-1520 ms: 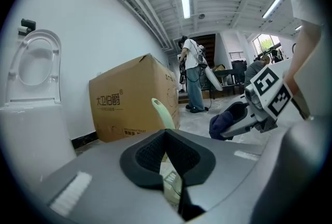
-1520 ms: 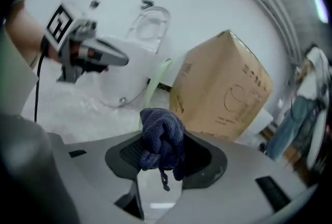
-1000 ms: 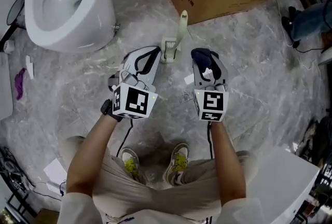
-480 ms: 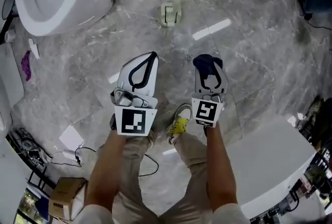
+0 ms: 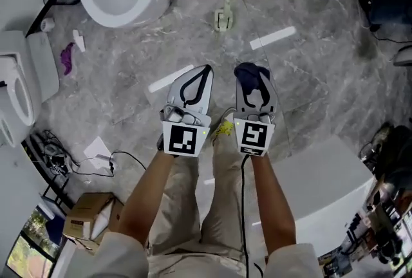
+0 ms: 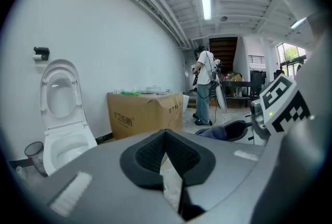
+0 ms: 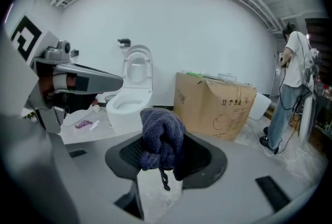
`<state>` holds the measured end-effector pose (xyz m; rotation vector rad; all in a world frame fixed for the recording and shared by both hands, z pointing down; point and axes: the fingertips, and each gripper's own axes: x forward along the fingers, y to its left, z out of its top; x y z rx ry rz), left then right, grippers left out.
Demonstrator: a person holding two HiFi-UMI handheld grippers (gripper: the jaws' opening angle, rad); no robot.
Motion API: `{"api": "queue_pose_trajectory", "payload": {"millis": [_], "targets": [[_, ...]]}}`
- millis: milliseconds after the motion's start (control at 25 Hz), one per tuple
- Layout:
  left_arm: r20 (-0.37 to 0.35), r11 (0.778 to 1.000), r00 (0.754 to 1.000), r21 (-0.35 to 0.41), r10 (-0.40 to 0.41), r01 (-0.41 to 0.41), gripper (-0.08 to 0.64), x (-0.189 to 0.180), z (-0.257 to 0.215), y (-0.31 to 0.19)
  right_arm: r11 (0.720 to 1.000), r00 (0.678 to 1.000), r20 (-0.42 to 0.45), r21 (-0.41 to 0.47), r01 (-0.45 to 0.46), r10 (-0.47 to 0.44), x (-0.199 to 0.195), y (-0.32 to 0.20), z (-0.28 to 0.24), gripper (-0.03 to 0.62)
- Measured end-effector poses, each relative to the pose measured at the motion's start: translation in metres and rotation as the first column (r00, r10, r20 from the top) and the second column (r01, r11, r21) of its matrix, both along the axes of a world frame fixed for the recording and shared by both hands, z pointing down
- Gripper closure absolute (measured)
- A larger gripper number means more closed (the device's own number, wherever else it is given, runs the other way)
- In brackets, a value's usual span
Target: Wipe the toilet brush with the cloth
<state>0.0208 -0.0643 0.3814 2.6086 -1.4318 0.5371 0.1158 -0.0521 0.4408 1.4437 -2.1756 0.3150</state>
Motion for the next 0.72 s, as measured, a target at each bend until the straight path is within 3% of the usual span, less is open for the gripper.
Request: {"api": "queue_pose_trajectory", "payload": {"millis": [120,240,400,560,720], "targets": [[-0.03,0.999,1.0,0.052,0.002,0.0,0.558,-0.003,-0.078,0.005,1.0,1.0,0.03,-0.018,0.005,-0.004,-0.009,0.009,-0.074,0.408],[0.003,0.989,1.0,0.149,0.024,-0.024,0.558,-0.007,-0.157,0.004,1.0,0.998,0.06,0.023,-0.01,0.009,-0.014,0.009,-0.149,0.41],[-0.031,0.996,0.999,0.091,-0.018,0.021,0.558,0.009,-0.237,0.009,0.997,0.997,0.078,0.07,-0.023,0.018,0.0,0.004,-0.248,0.41],[-0.152,0.99,0.988,0.133,-0.02,0.041,0.559,0.017,-0.318,0.007,0.987,0.997,0.075,0.153,-0.044,0.033,0.004,-0.001,-0.338,0.411],[-0.144,0.984,0.989,0.167,-0.033,0.057,0.56,0.005,-0.376,0.008,0.968,0.993,0.118,0.246,-0.052,0.024,-0.007,0.001,-0.409,0.411]]}}
